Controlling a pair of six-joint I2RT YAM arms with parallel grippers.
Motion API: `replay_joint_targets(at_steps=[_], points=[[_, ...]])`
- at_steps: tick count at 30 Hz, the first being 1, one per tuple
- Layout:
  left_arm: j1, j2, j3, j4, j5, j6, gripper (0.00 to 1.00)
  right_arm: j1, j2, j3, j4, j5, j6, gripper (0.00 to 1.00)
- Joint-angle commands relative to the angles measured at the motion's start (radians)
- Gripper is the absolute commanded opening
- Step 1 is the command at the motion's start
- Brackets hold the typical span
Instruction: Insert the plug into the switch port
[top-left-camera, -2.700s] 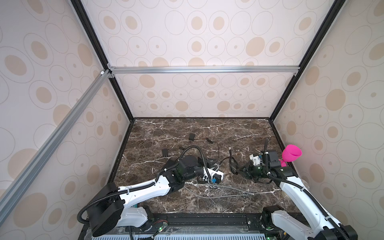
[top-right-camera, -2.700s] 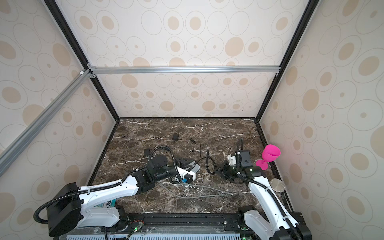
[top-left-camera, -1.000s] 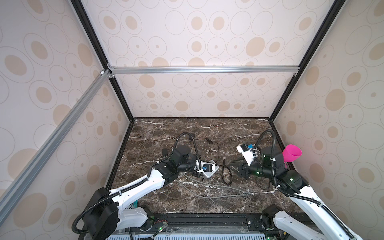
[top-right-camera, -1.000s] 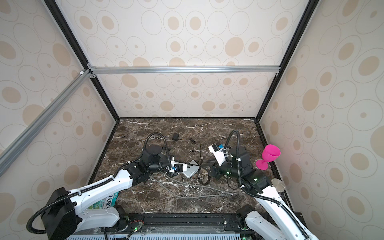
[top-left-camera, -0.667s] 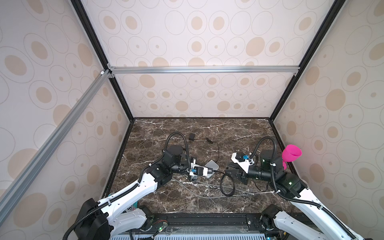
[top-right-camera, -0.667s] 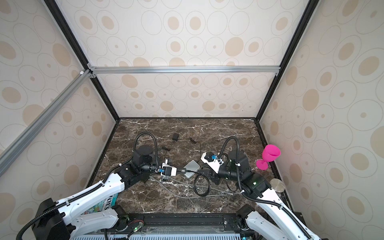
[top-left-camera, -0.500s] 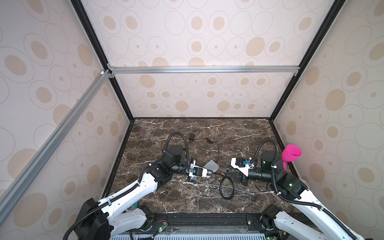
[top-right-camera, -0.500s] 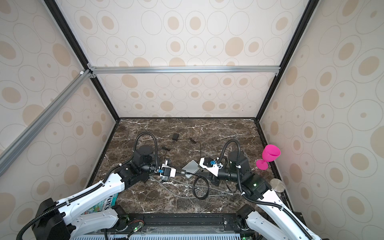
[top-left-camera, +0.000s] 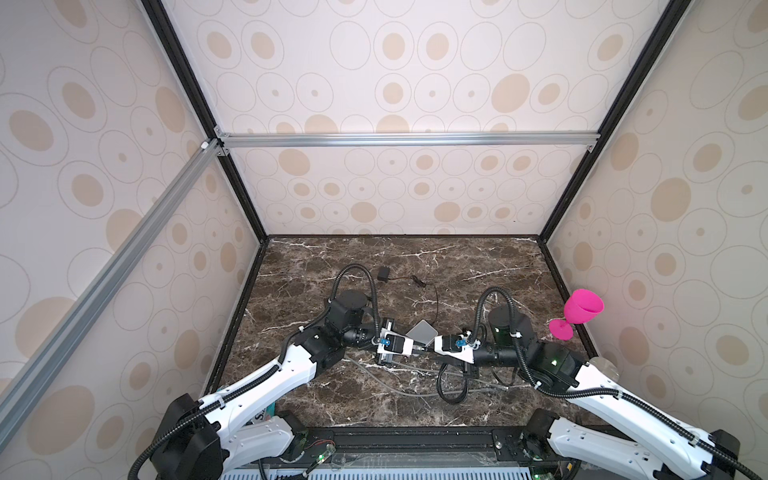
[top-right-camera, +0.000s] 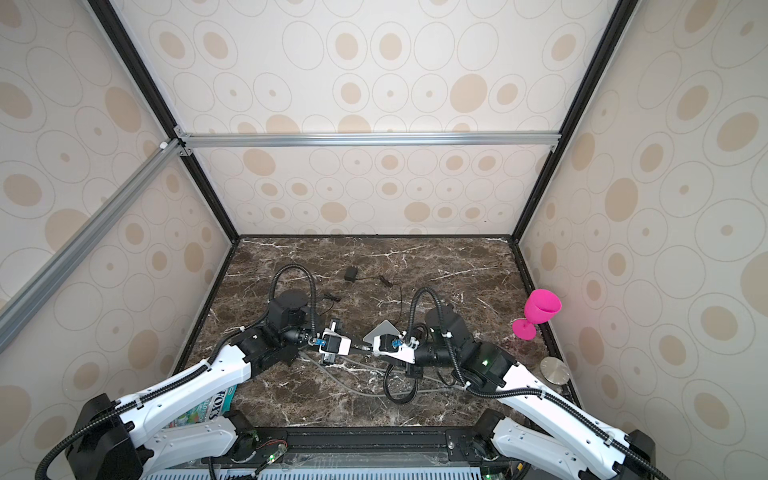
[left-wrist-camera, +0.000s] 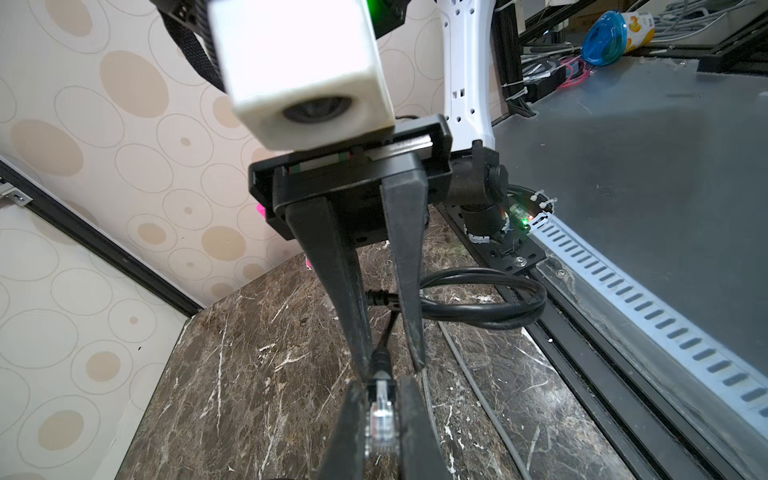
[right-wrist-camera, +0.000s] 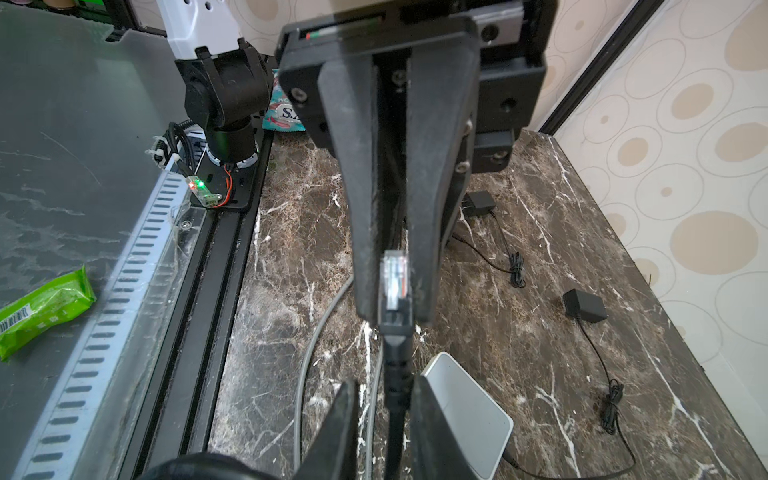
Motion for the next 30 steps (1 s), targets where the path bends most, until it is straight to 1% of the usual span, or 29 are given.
replay_joint_targets(at_steps=[1,12,16,18,20,21,22,23,25,26,28,30], points=[[0.01,0.002,0.014,0.001,0.027,-0.002,0.0,0.012,-0.003,0.017,0.044,0.008,-0.021,0.21],[0.012,0.005,0.014,0.02,0.032,-0.02,0.0,0.014,-0.02,-0.001,0.06,0.016,0.012,0.14],[0.012,0.006,0.01,0.047,0.034,-0.048,0.0,0.012,-0.024,-0.006,0.064,0.031,0.026,0.05],[0.015,0.006,0.004,0.079,0.026,-0.085,0.0,0.013,-0.024,-0.004,0.06,0.047,0.046,0.01],[0.021,0.002,-0.004,0.102,0.023,-0.119,0.01,0.012,-0.015,0.009,0.038,0.063,0.065,0.0],[0.025,-0.001,-0.009,0.123,0.011,-0.146,0.19,0.013,-0.008,0.017,0.024,0.074,0.076,0.0],[0.029,-0.003,-0.014,0.145,-0.007,-0.184,0.44,0.013,-0.001,0.02,0.018,0.088,0.09,0.0],[0.034,-0.004,-0.02,0.161,-0.025,-0.208,0.53,0.012,0.005,0.022,0.011,0.098,0.097,0.0],[0.05,-0.003,-0.023,0.187,-0.071,-0.27,0.62,0.012,0.019,0.022,0.0,0.129,0.108,0.0],[0.063,0.003,-0.018,0.193,-0.097,-0.312,0.64,0.01,0.026,0.018,-0.001,0.152,0.112,0.0],[0.107,0.032,0.011,0.156,-0.136,-0.379,0.63,-0.013,0.056,0.011,-0.002,0.194,0.123,0.0],[0.148,0.079,0.059,0.087,-0.193,-0.436,0.61,-0.076,0.098,0.008,-0.003,0.185,0.155,0.0]])
